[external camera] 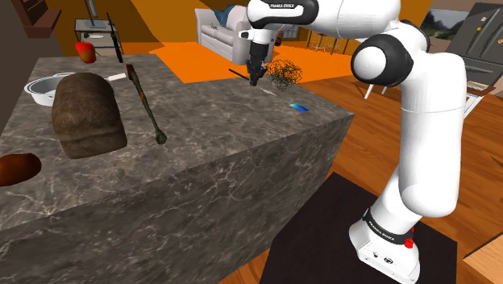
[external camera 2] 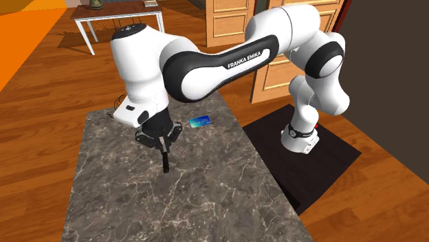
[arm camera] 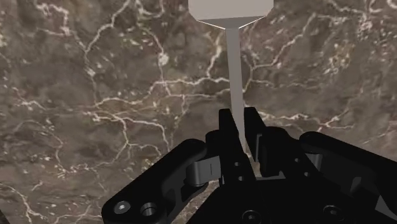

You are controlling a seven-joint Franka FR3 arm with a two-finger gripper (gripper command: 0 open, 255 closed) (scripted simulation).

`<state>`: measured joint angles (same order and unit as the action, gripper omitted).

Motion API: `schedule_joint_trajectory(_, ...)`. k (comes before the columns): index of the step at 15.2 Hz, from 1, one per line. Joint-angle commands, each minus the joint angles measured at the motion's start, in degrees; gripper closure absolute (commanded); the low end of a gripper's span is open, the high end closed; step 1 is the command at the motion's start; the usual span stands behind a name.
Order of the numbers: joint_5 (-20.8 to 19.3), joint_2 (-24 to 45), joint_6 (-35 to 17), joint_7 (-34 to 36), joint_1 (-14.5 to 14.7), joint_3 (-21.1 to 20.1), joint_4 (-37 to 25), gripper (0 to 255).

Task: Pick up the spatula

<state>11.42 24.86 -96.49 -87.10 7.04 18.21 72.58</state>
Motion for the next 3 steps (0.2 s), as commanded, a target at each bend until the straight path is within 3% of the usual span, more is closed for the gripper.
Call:
schedule_joint_trajectory(1,0.0,0.0,1.6,0.1,-0.1,0.0,-1.6,255)
schedule_joint_trajectory(3,0.0,0.0,1.7,0.1,-0.2,0.0,-1.7,255)
